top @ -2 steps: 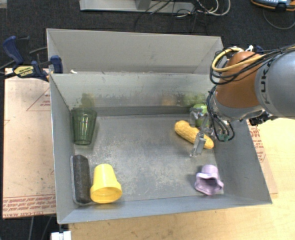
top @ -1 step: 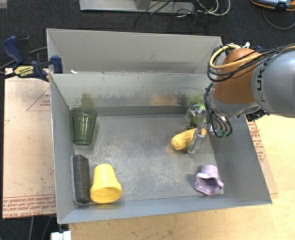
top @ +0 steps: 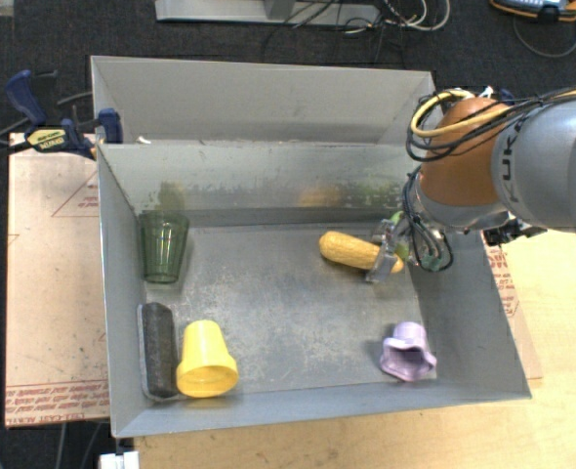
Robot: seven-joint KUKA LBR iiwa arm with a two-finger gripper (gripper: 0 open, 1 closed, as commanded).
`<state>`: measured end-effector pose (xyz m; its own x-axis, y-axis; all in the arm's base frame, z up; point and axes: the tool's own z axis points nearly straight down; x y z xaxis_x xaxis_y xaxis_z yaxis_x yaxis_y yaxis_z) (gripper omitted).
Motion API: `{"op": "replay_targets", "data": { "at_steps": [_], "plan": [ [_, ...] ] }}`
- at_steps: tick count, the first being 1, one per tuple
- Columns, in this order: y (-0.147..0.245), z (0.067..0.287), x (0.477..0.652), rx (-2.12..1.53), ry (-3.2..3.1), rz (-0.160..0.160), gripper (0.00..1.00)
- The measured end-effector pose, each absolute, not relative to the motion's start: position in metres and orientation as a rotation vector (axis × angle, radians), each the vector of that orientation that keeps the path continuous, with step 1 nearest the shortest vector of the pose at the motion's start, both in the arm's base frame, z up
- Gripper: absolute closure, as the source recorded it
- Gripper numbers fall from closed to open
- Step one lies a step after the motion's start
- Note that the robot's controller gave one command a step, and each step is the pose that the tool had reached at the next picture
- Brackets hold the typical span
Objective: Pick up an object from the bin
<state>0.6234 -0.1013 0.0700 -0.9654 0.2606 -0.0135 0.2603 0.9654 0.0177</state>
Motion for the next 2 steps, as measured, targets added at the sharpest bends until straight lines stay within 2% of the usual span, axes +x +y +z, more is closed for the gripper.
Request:
{"op": "replay_targets", "data": {
  "at_steps": [1, 2],
  "plan": [
    [-0.101, 0.07, 0.623, 0.41, 3.099, 0.024, 1.0],
    [-0.11, 0.266, 0.62, 0.412, 3.097, 0.026, 1.0]
  ]
}}
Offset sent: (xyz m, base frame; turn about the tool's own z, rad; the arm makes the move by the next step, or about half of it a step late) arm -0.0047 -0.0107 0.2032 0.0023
